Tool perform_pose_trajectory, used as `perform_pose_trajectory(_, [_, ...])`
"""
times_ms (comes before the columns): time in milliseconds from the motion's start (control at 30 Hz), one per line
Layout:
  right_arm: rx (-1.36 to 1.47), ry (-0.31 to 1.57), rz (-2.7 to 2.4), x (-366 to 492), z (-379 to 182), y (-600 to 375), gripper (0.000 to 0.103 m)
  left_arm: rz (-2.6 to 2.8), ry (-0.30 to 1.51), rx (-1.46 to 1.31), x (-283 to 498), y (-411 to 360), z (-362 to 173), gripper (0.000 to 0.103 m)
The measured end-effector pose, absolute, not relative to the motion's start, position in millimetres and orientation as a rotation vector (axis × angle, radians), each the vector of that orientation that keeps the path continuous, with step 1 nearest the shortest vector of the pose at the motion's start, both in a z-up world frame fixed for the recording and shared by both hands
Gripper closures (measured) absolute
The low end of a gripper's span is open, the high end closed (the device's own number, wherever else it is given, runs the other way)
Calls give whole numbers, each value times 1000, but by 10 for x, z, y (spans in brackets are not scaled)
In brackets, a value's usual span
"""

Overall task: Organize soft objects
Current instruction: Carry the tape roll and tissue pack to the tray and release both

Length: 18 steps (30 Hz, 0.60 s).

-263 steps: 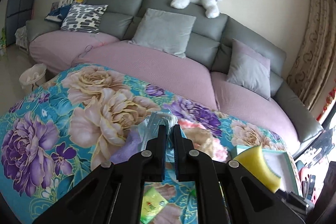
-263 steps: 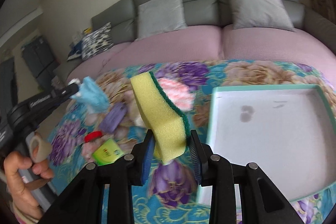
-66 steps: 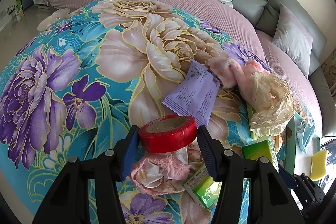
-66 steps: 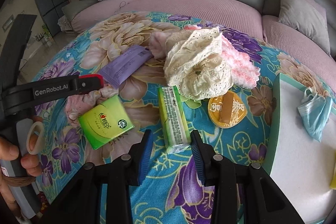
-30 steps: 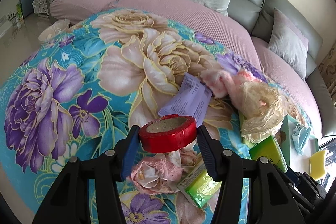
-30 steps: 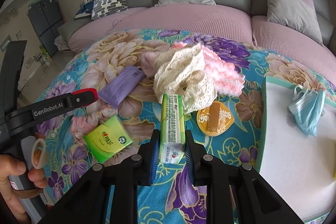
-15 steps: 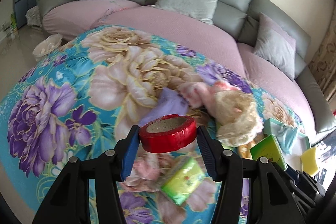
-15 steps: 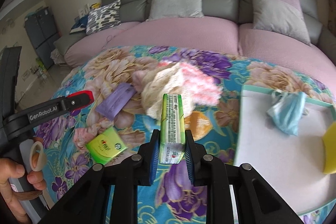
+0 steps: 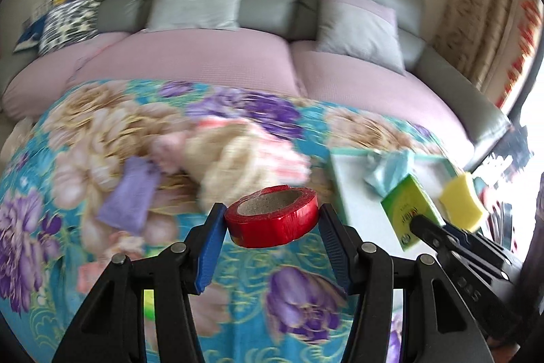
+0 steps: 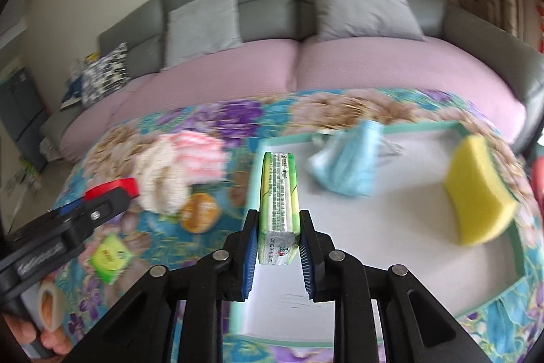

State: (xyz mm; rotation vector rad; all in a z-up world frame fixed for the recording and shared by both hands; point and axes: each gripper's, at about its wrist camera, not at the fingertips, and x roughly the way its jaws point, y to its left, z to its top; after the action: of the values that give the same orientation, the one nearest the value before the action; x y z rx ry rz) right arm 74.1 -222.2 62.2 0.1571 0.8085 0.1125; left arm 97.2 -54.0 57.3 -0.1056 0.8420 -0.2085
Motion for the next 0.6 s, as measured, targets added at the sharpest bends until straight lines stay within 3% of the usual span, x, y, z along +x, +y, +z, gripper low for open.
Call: perform_pose_trajectory(600, [254,849,-210,607,410,-3239,79,-403,902,114,1061,-1883,449,46])
